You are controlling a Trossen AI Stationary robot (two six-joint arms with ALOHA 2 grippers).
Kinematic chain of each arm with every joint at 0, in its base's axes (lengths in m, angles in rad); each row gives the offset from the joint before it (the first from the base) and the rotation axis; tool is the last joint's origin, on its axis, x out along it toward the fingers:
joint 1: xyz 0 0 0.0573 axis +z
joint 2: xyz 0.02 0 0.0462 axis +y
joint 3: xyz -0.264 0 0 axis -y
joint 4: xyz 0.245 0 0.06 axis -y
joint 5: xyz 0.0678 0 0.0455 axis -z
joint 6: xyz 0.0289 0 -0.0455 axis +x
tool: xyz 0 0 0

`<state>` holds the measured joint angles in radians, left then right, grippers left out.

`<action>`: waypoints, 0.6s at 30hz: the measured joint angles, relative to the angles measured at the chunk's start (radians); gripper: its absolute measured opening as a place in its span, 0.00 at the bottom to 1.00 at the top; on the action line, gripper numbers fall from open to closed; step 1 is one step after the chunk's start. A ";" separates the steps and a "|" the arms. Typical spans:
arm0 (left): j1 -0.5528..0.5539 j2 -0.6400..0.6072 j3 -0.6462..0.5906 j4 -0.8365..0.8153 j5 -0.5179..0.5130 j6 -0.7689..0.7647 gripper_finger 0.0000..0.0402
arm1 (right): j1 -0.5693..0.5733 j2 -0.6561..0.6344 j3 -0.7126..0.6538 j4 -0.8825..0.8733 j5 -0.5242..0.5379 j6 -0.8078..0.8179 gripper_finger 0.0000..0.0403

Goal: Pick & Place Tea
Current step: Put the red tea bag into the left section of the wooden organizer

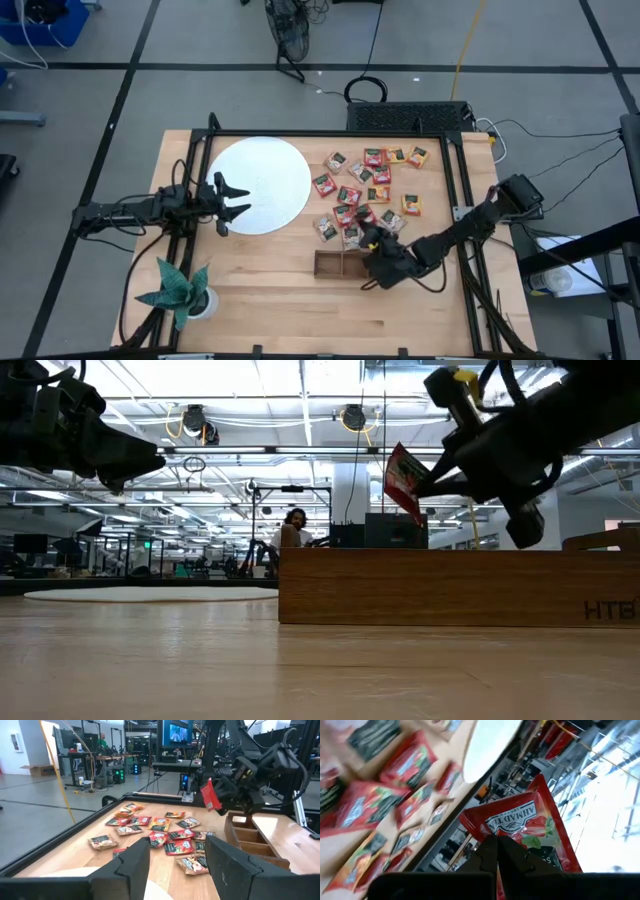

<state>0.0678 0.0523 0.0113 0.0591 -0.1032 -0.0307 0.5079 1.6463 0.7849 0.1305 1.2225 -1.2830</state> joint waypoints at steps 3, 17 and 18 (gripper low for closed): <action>0.000 0.000 0.000 0.043 -0.001 0.013 0.48 | 0.013 0.000 0.000 0.042 -0.042 -0.029 0.00; -0.005 0.084 0.000 0.228 -0.021 -0.348 0.48 | -0.095 0.000 -0.043 0.350 -0.312 -0.286 0.00; -0.005 0.122 0.000 0.277 -0.013 -0.397 0.48 | -0.109 0.000 -0.048 0.385 -0.314 -0.319 0.00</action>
<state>0.0628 0.1744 0.0113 0.3361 -0.1163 -0.4278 0.3985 1.6466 0.7368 0.5155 0.9084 -1.6019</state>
